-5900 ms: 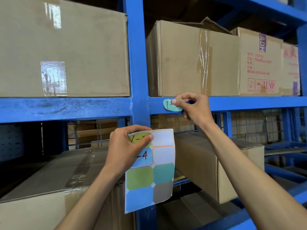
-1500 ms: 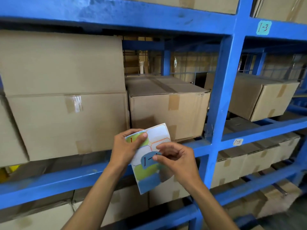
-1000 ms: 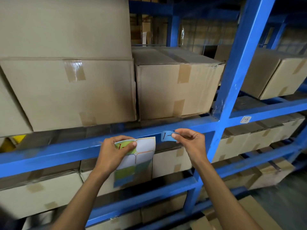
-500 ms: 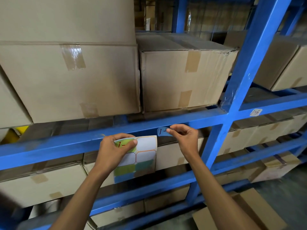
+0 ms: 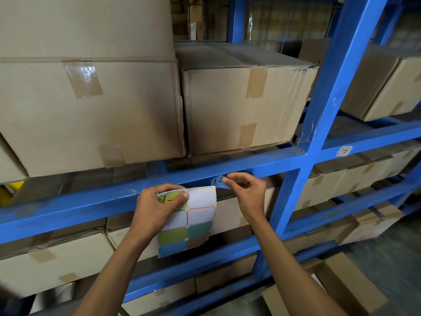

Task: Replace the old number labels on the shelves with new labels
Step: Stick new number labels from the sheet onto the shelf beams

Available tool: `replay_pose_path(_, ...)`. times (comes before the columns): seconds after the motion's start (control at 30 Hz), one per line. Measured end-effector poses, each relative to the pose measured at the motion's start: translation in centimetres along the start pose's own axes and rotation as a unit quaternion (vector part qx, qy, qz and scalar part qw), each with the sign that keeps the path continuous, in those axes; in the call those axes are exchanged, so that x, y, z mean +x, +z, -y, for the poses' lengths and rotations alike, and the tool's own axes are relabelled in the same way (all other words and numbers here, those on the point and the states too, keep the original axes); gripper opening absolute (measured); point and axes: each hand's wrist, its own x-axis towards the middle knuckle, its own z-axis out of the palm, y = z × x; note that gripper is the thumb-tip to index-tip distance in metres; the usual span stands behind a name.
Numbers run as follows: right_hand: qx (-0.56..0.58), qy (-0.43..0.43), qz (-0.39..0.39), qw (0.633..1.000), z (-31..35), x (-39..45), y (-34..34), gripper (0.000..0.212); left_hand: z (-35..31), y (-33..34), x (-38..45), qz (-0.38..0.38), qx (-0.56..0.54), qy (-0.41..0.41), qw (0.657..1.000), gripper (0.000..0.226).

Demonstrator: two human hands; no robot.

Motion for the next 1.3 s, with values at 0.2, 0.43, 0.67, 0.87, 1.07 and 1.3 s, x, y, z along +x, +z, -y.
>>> replay_pose_path(0.2,-0.016,-0.008,-0.017,1.0,-0.2,-0.2,0.3,0.013,-0.1,-0.1,0.2,0.001,-0.001,0.007,1.0,0.006)
replay_pose_path(0.43,-0.065,-0.024,-0.048,0.996,-0.1,-0.4,0.7,0.014,-0.2,-0.4,0.0,0.003,0.001,0.007,1.0,0.009)
replay_pose_path(0.67,-0.136,-0.074,-0.074,0.985,0.2,-0.4,0.7,0.014,-0.7,-0.6,-0.2,0.001,-0.011,0.004,1.0,0.008)
replay_pose_path(0.87,-0.139,-0.054,-0.071,0.986,0.2,-0.1,0.3,0.014,-1.1,-0.6,-0.4,0.003,-0.008,0.01,1.0,0.006)
replay_pose_path(1.07,-0.114,-0.01,-0.087,0.99,0.1,0.2,0.0,0.018,-1.0,-0.8,-0.5,0.007,-0.004,0.013,1.0,0.008)
replay_pose_path(1.3,-0.078,-0.026,-0.078,0.994,-1.2,-0.7,-0.2,0.013,-1.1,-0.9,-0.4,0.008,-0.01,0.017,1.0,0.007)
